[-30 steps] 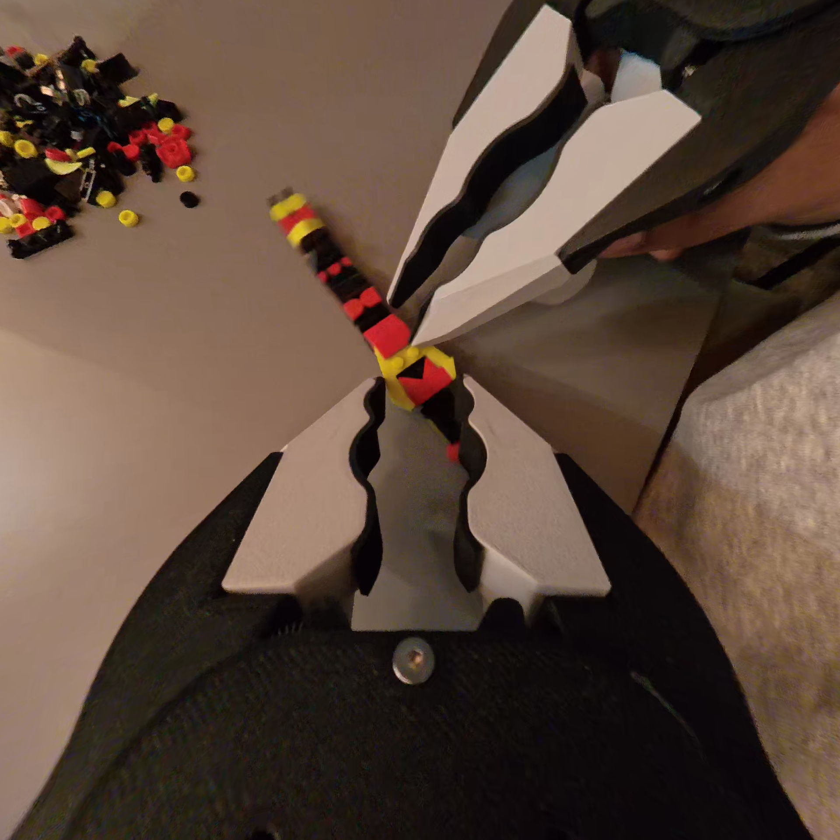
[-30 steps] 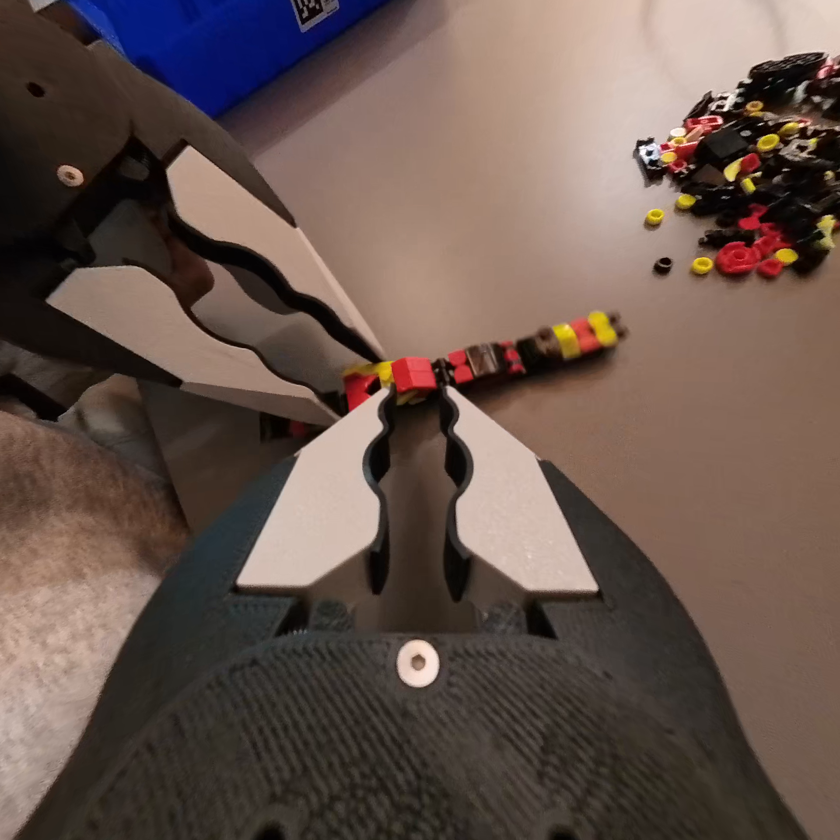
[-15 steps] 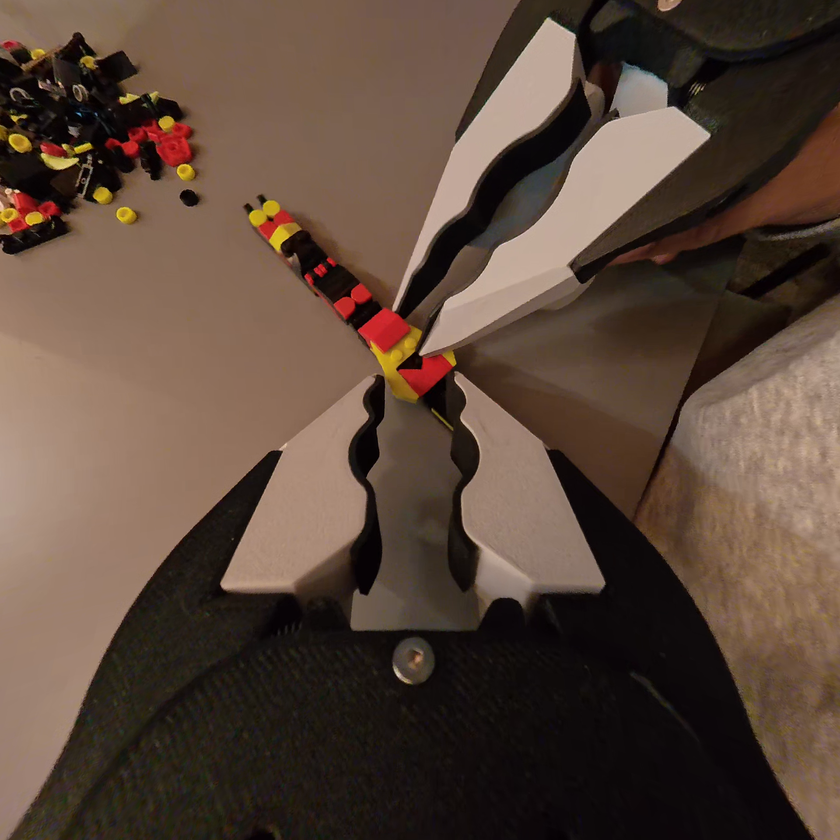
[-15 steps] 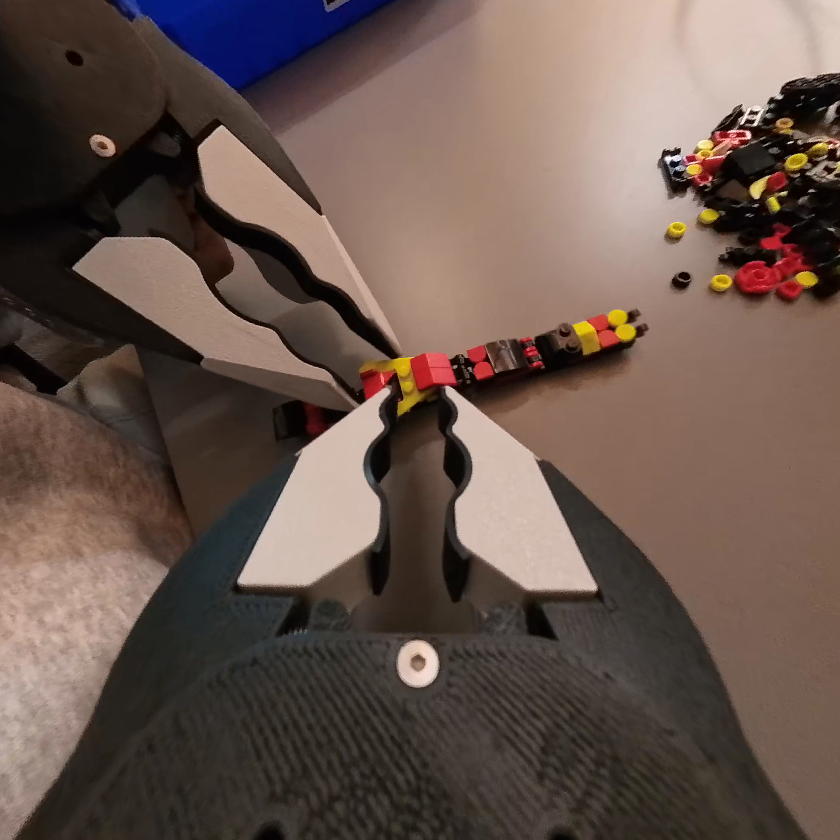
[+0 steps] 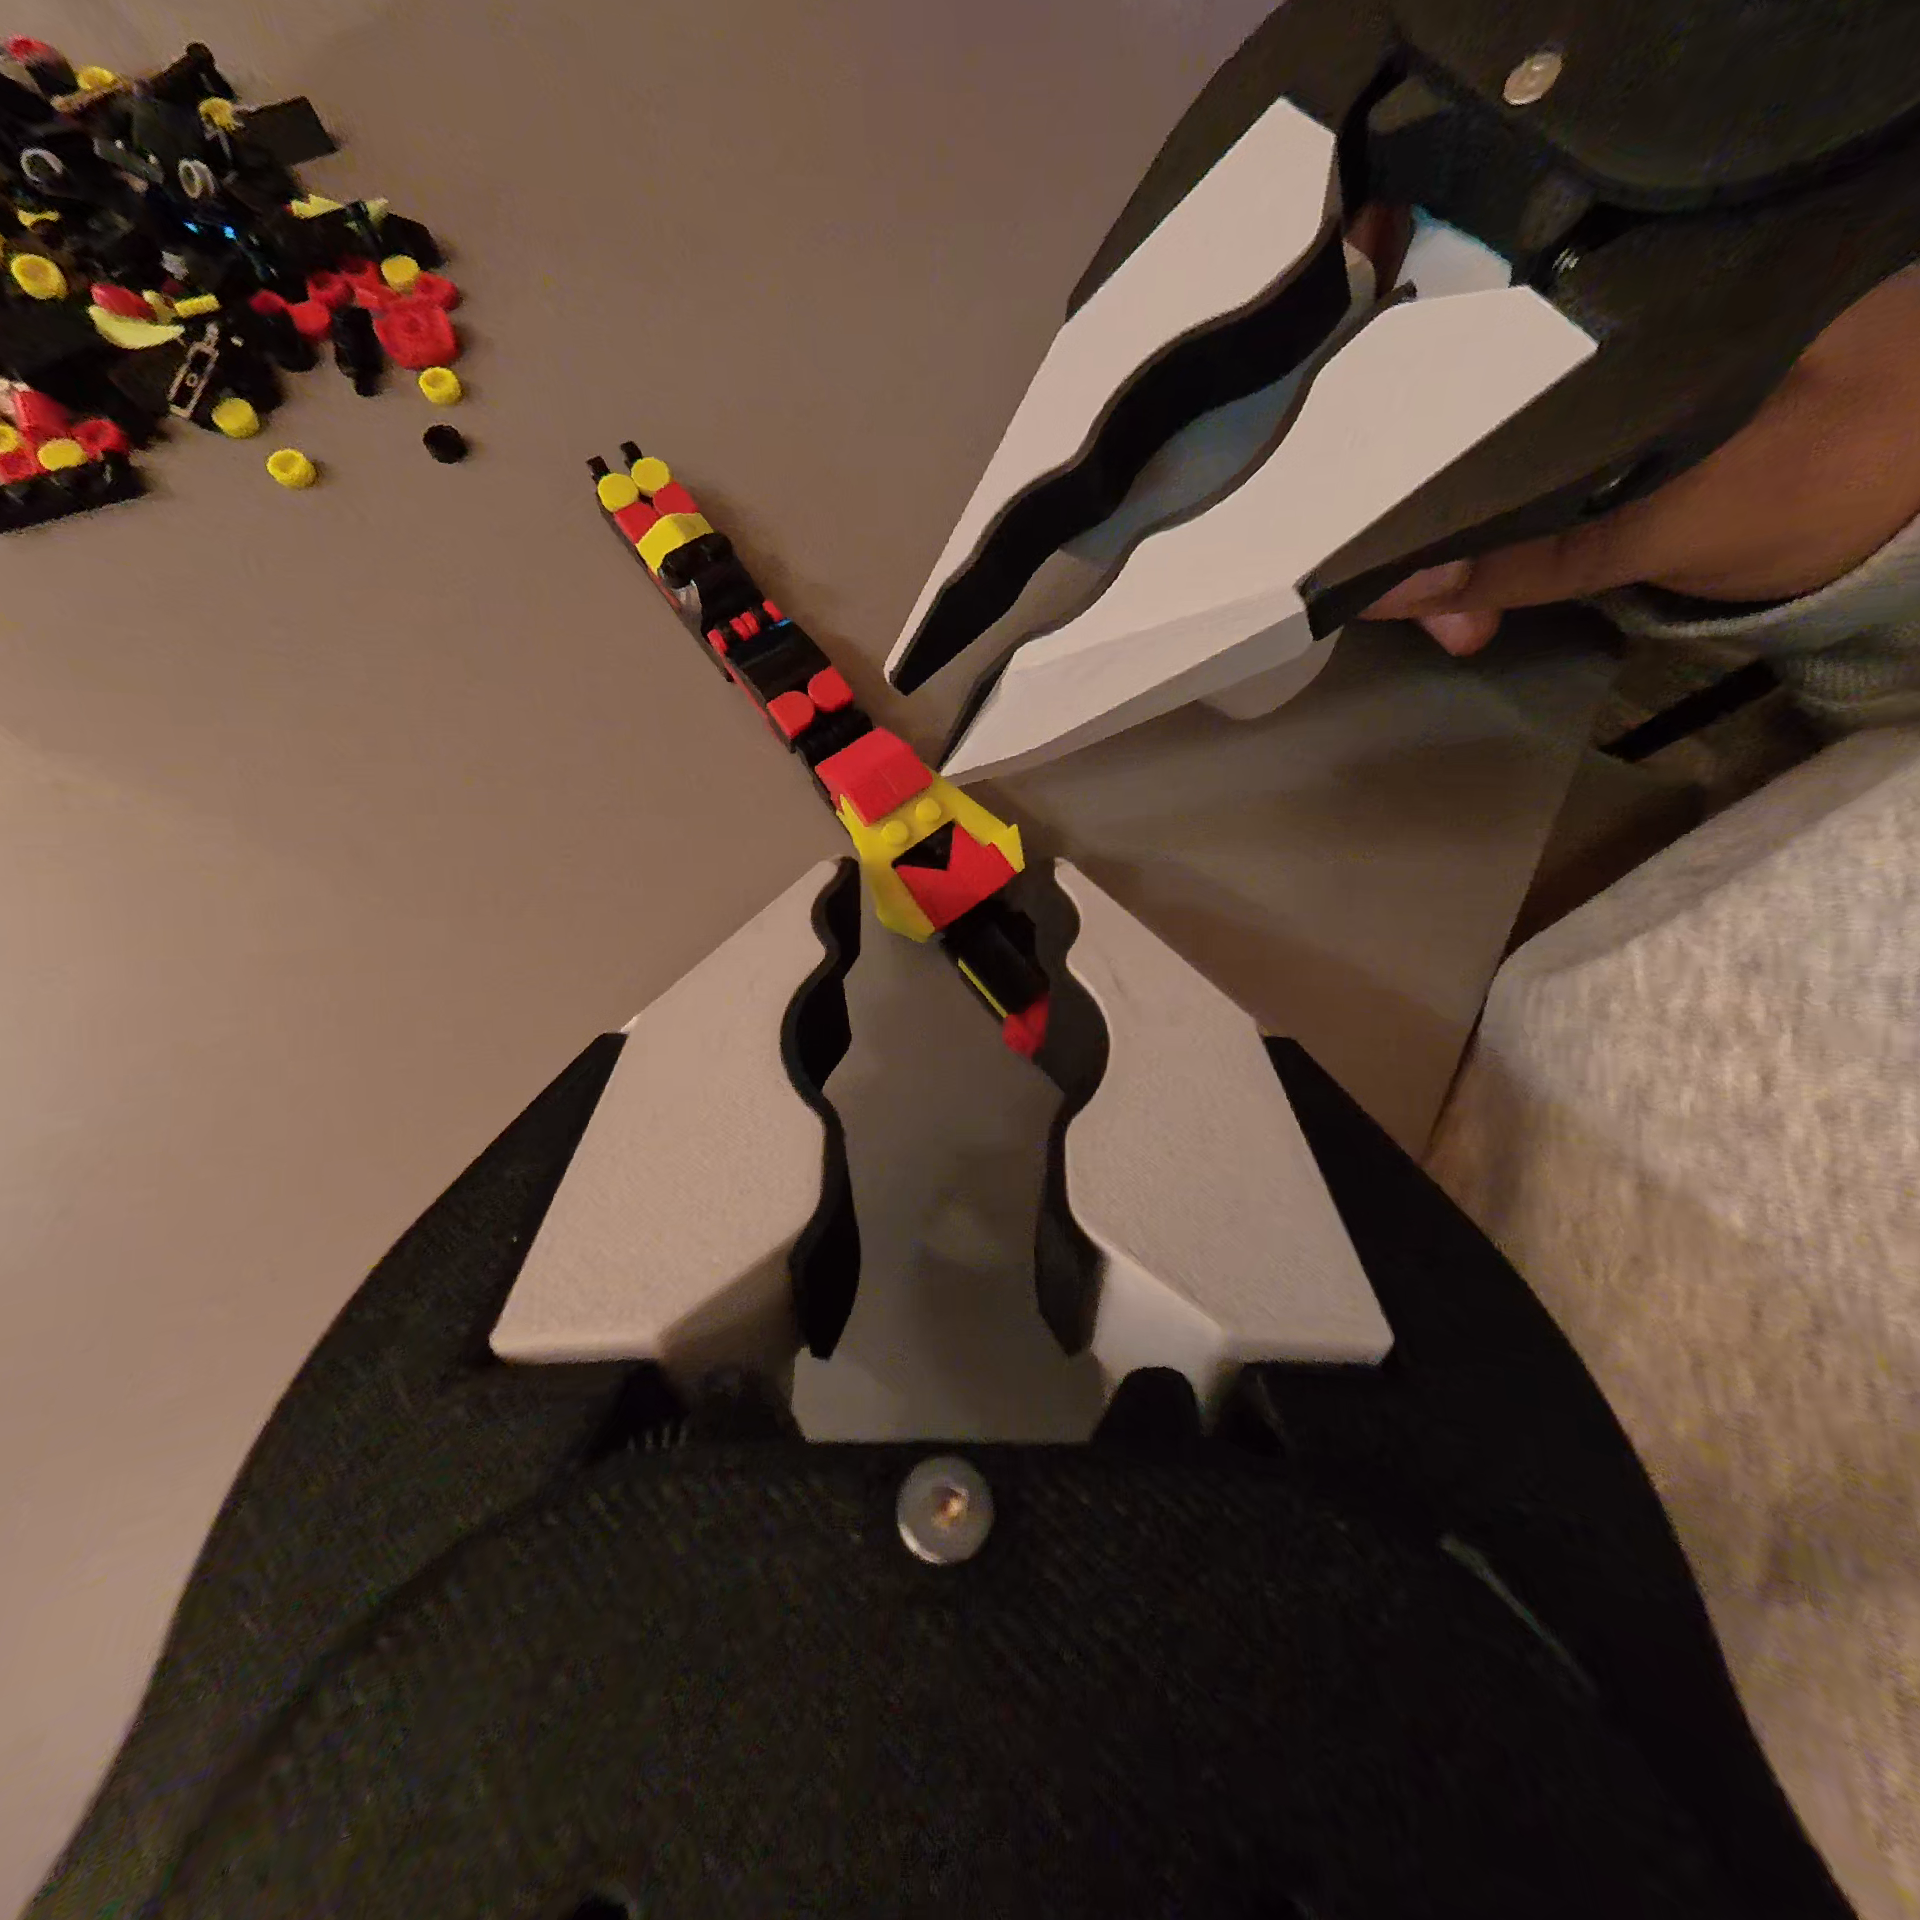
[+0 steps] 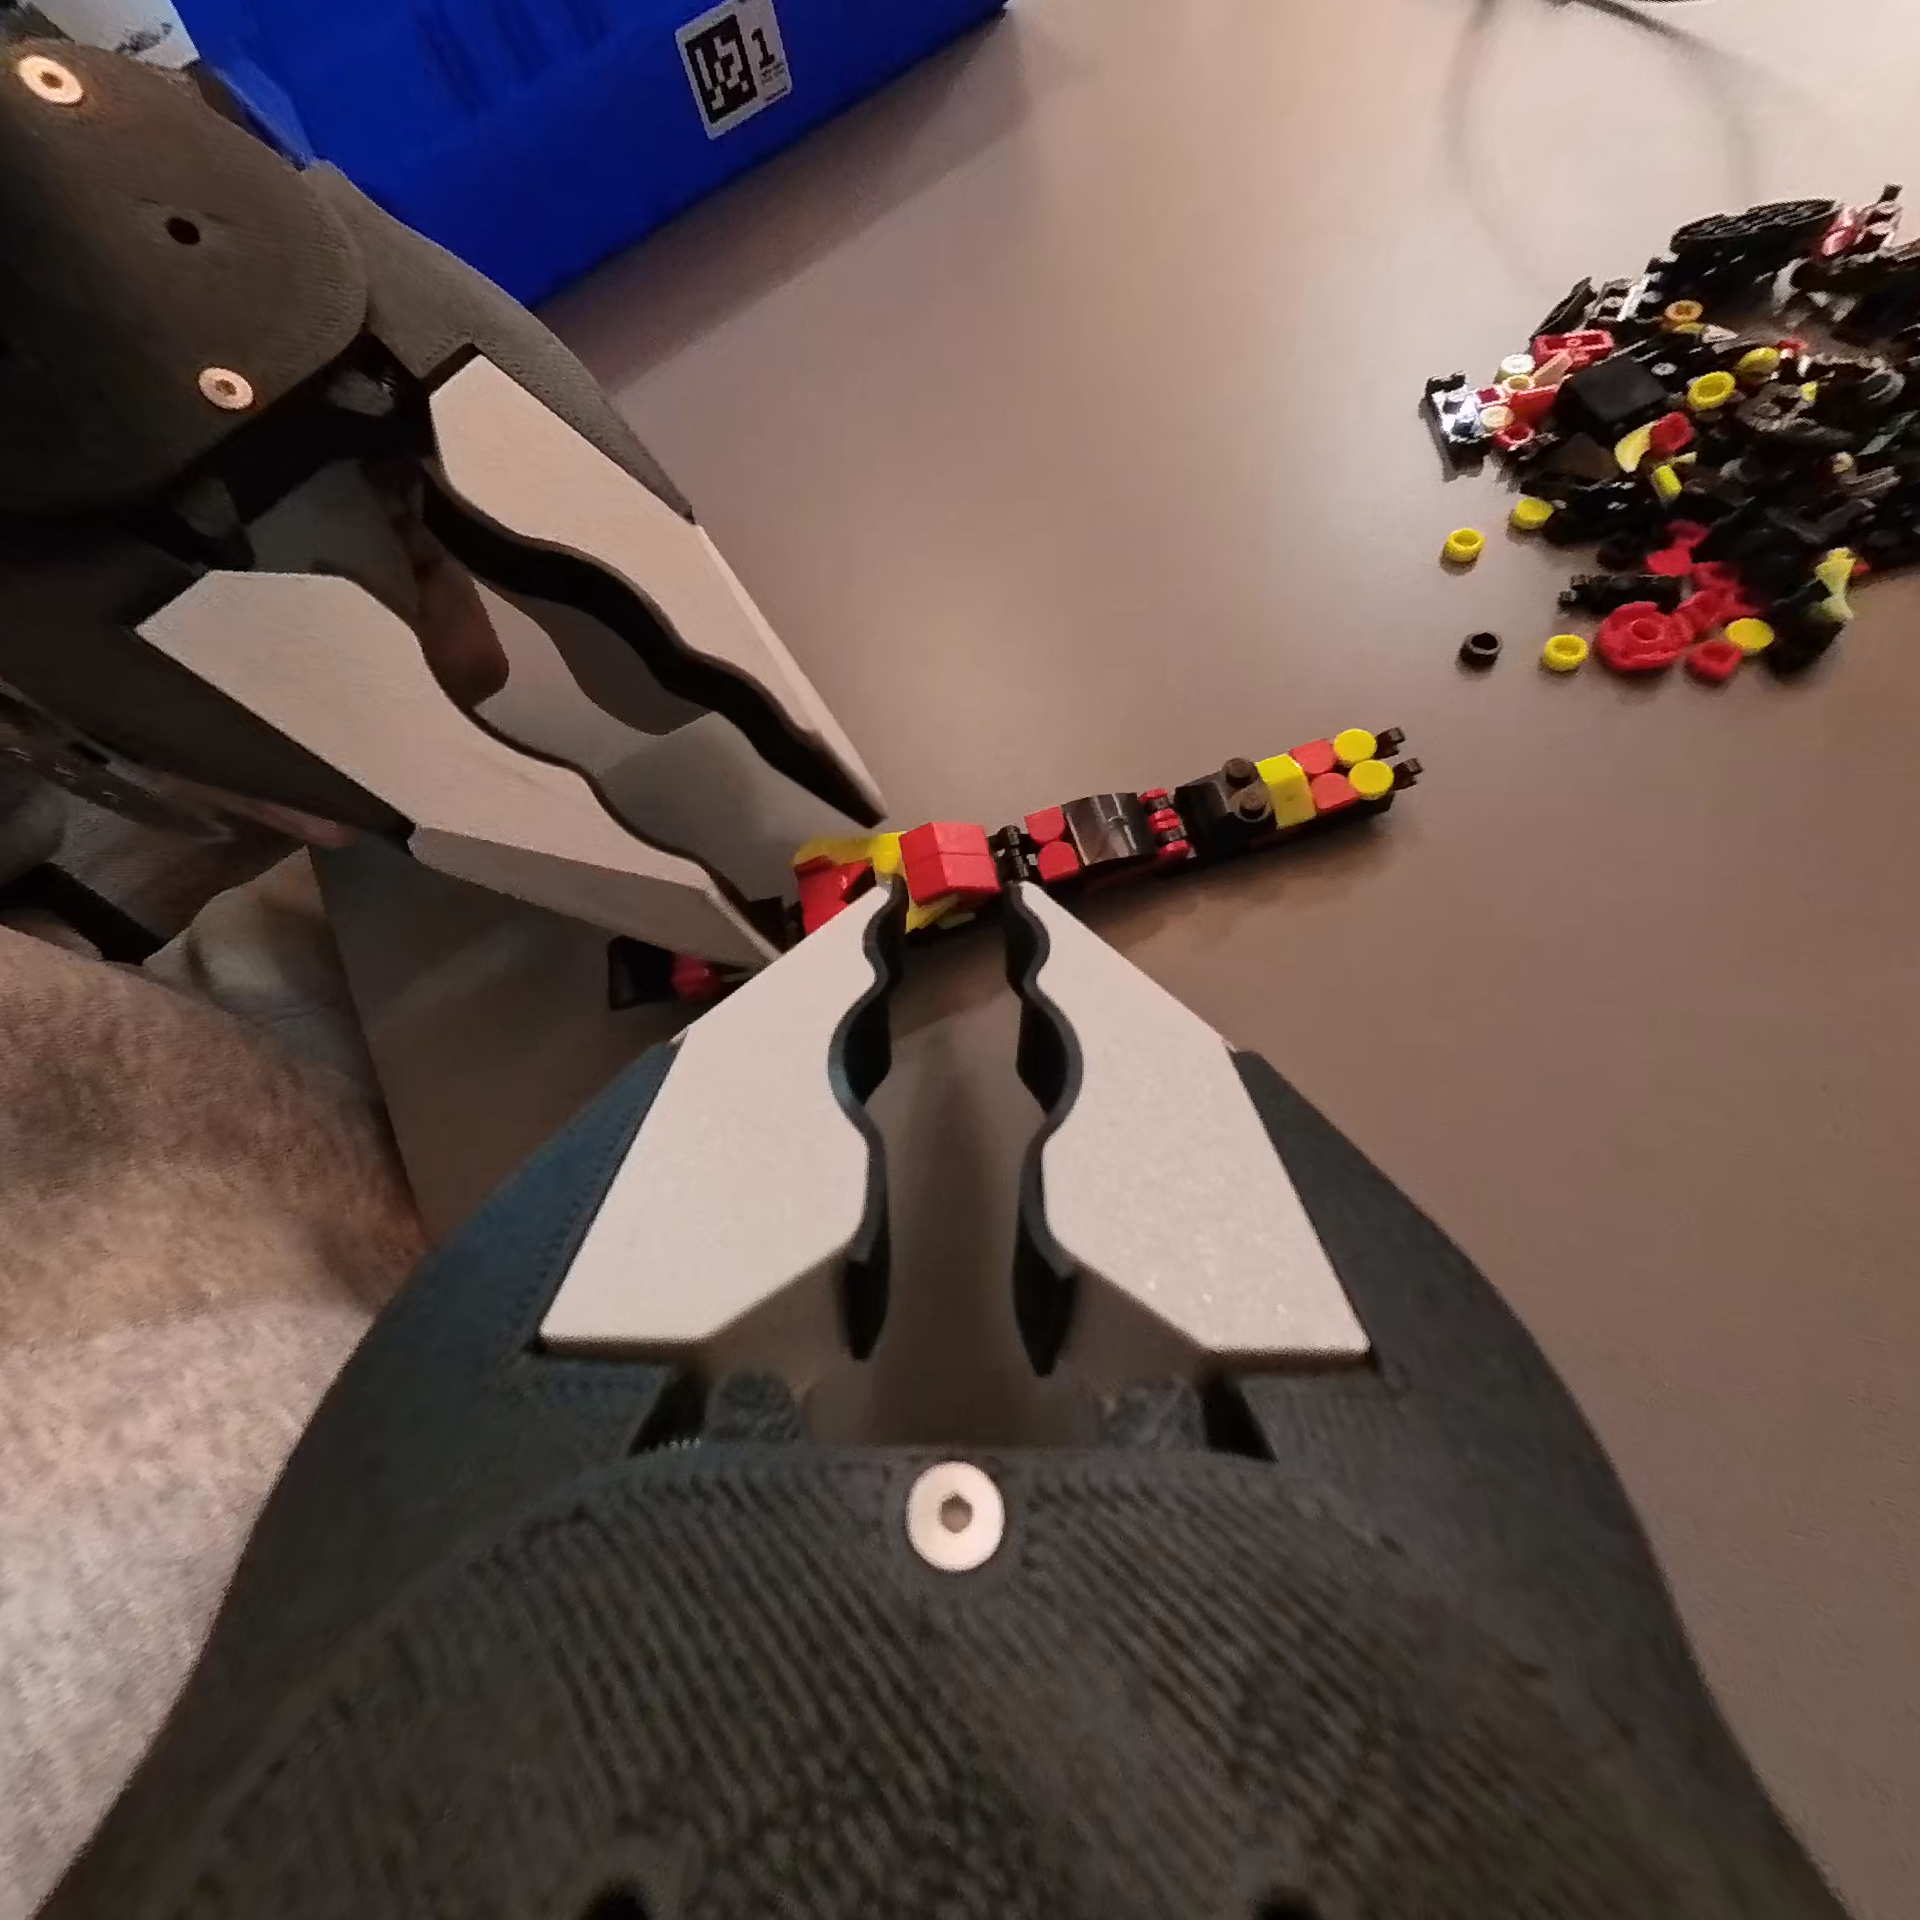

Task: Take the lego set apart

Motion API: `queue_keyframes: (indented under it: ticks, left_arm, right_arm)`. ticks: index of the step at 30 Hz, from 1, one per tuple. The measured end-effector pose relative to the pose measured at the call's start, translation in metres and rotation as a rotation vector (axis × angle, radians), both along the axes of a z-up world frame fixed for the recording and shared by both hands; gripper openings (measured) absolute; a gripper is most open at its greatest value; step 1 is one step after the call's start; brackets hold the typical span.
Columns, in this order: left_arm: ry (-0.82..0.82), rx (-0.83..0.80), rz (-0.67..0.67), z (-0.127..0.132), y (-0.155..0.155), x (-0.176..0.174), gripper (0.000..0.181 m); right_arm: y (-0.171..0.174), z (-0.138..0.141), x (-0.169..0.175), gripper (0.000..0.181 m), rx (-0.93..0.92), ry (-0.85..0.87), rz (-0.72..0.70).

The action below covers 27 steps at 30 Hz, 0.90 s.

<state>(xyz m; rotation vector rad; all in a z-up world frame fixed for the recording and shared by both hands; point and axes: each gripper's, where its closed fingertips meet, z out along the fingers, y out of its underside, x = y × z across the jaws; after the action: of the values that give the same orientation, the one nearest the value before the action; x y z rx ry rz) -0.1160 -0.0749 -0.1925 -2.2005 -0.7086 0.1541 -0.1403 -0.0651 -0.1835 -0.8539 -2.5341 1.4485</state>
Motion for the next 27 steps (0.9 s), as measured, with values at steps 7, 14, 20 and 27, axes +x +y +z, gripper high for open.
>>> queue_keyframes:
  ticks: [7,14,20,27]
  left_arm:
    - [0.016,-0.110,0.069,-0.015,-0.002,-0.004,0.043]
    - [-0.009,-0.078,0.077,-0.010,-0.009,-0.006,0.032]
    - [-0.020,-0.066,0.096,-0.009,-0.010,-0.008,0.035]
    - [-0.012,-0.094,0.125,-0.015,-0.009,-0.011,0.042]
  right_arm:
    - [0.000,-0.001,-0.001,0.016,0.006,-0.005,-0.006]
    - [0.000,-0.002,-0.001,0.016,0.015,-0.002,-0.005]
    - [0.000,-0.003,-0.001,0.016,0.020,0.002,-0.005]
    - [0.000,-0.004,-0.001,0.015,0.027,0.005,-0.004]
